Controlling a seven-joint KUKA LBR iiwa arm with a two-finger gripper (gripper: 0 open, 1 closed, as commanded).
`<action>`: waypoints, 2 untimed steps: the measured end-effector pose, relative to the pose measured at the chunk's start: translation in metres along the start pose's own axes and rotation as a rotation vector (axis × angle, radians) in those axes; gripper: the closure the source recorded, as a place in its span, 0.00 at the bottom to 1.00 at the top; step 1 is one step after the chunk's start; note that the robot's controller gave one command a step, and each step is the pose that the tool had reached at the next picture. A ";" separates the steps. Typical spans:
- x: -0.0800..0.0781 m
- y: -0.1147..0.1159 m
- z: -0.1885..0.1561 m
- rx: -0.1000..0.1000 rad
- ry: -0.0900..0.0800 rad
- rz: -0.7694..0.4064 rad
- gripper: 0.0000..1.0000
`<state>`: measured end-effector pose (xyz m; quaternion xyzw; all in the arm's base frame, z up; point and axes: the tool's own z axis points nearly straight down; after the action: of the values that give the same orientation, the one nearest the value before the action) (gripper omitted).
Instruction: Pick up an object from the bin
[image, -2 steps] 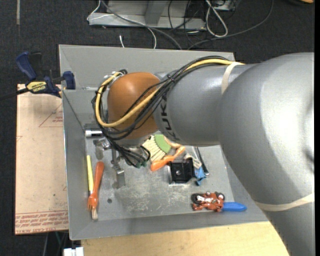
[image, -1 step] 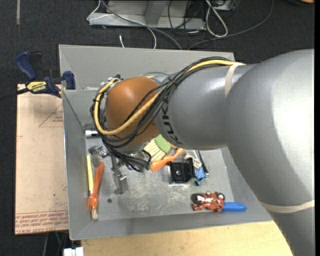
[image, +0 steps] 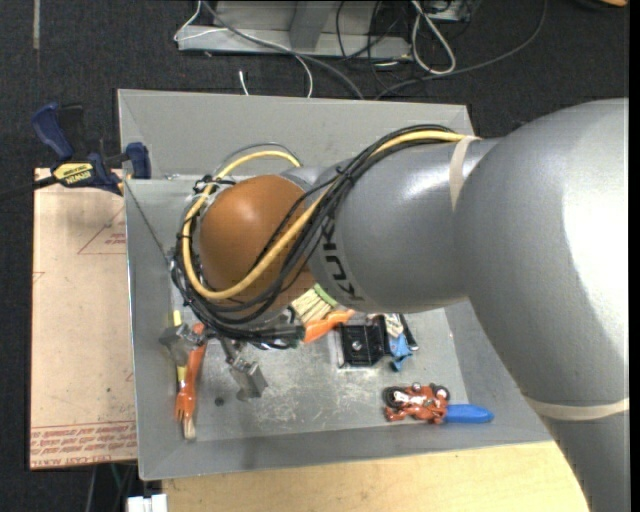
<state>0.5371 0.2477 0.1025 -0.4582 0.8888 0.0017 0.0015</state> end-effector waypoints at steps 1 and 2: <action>-0.018 -0.023 0.032 0.006 0.002 0.159 0.00; -0.008 -0.007 0.032 0.001 -0.007 -0.343 1.00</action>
Offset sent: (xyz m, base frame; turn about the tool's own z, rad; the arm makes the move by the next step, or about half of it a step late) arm 0.0097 0.0011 -0.0325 -0.3475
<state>0.5475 0.2499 0.0706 -0.6030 0.7977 0.0025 0.0049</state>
